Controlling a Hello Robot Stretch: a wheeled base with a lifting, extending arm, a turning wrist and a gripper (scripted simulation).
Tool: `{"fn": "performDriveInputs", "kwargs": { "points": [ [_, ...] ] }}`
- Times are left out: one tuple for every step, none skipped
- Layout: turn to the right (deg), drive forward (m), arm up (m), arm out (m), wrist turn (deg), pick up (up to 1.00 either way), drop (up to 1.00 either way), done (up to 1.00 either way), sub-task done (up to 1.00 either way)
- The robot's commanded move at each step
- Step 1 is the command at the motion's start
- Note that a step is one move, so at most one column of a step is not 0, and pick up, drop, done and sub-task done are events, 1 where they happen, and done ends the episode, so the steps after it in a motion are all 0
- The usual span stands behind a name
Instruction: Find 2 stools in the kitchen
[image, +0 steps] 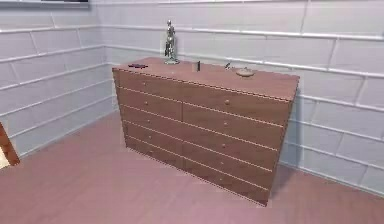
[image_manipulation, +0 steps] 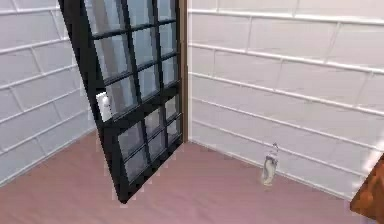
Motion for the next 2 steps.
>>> {"fn": "performDriveInputs", "kwargs": {
  "points": [
    [-45.0,0.0,0.0,0.0,0.0,0.0,0.0,0.0,0.0],
    [-6.0,0.0,0.0,0.0,0.0,0.0,0.0,0.0,0.0]
  ]
}}
